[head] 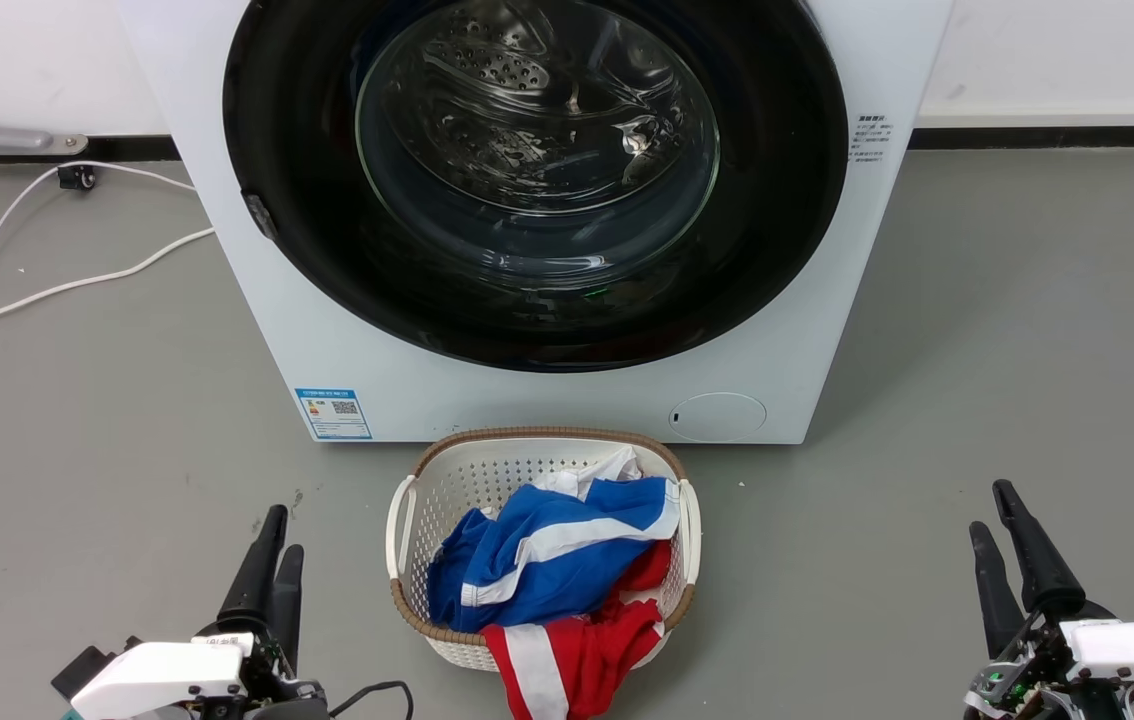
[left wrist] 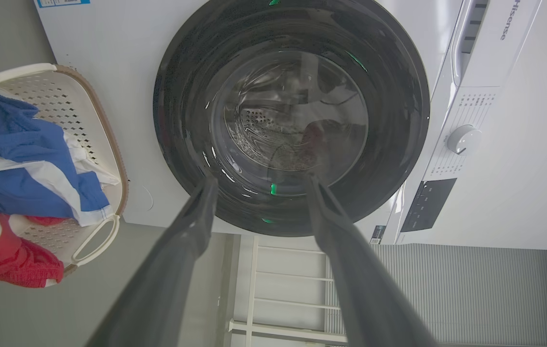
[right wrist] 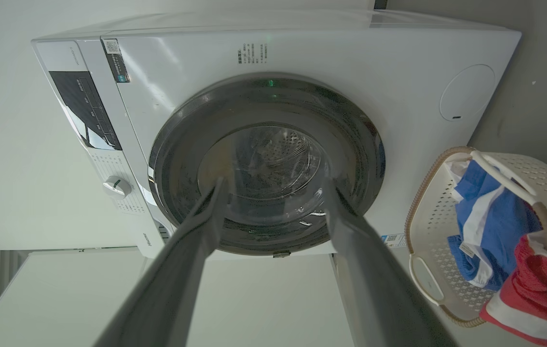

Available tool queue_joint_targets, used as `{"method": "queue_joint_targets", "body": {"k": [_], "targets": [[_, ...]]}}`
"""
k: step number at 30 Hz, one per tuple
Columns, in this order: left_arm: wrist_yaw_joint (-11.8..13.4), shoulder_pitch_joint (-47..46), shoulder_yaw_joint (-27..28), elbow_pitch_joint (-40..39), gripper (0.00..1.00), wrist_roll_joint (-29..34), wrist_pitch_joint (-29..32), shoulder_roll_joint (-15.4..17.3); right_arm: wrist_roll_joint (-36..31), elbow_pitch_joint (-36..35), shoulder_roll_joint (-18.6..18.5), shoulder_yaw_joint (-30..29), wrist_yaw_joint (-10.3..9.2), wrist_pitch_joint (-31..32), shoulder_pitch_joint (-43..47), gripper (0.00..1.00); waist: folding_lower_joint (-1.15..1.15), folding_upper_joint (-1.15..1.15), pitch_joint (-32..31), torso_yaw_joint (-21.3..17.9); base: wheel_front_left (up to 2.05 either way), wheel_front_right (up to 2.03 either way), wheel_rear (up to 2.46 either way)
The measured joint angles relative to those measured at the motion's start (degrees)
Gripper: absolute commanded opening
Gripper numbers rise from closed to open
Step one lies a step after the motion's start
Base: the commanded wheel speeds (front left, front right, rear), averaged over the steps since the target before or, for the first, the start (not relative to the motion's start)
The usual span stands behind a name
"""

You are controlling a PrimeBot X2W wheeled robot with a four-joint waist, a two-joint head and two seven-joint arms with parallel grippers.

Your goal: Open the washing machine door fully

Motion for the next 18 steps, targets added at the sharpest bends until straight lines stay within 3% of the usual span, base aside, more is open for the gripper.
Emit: {"method": "queue_joint_targets", "body": {"k": [7, 18], "targets": [[0.54, 0.00, 0.68, -1.65, 1.00, 5.82, -2.01, 0.01, -6.80, -1.80, 0.02, -1.05, 0.00, -1.97, 0.10, 1.00, 0.00, 0.00, 0.08, 0.01, 0.00, 0.00, 0.00], [4.05, 0.04, -0.15, -5.67, 1.00, 20.27, -4.81, 0.04, -24.34, -7.82, 0.02, -0.25, -0.01, -4.79, 1.09, 1.00, 0.00, 0.00, 0.28, 0.06, 0.00, 0.00, 0.00]]}}
